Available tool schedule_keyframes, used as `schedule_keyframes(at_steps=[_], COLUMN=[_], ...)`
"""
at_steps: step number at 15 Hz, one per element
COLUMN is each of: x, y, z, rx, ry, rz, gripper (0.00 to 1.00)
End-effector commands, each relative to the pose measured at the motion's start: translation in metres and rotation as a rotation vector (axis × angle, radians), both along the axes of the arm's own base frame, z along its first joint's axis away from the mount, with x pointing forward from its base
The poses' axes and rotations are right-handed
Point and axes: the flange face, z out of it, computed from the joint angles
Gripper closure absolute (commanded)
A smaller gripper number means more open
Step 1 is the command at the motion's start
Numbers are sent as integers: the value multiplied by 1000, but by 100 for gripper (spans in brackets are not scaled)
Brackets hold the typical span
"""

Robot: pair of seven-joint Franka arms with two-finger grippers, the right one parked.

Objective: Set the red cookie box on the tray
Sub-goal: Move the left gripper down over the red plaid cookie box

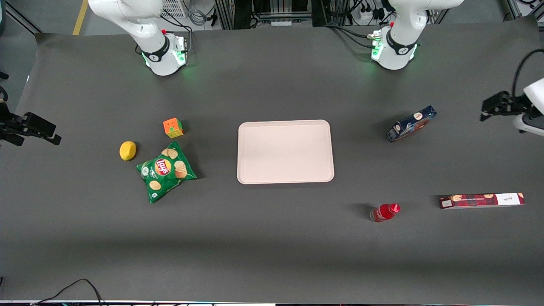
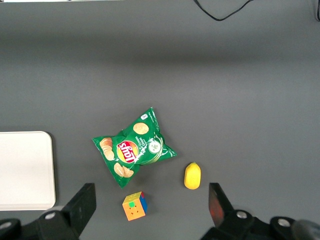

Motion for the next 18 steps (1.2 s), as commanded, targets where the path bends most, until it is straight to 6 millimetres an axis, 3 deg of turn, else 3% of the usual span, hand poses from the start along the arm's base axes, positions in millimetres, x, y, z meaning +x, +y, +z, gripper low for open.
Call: schedule_keyframes(at_steps=[1,5,8,9,13,18], x=[29,57,75,80,101,108], y=[45,95,107,121,138,147], z=[-17,-73,-107,-124,-204,-267], rx=[93,131,161,166,93,81], ry=[-24,-12,-18,-23,-110,-94], rz=[-391,-695,-875,-897,-1031,-1061], gripper=[0,0,0,0,0,0])
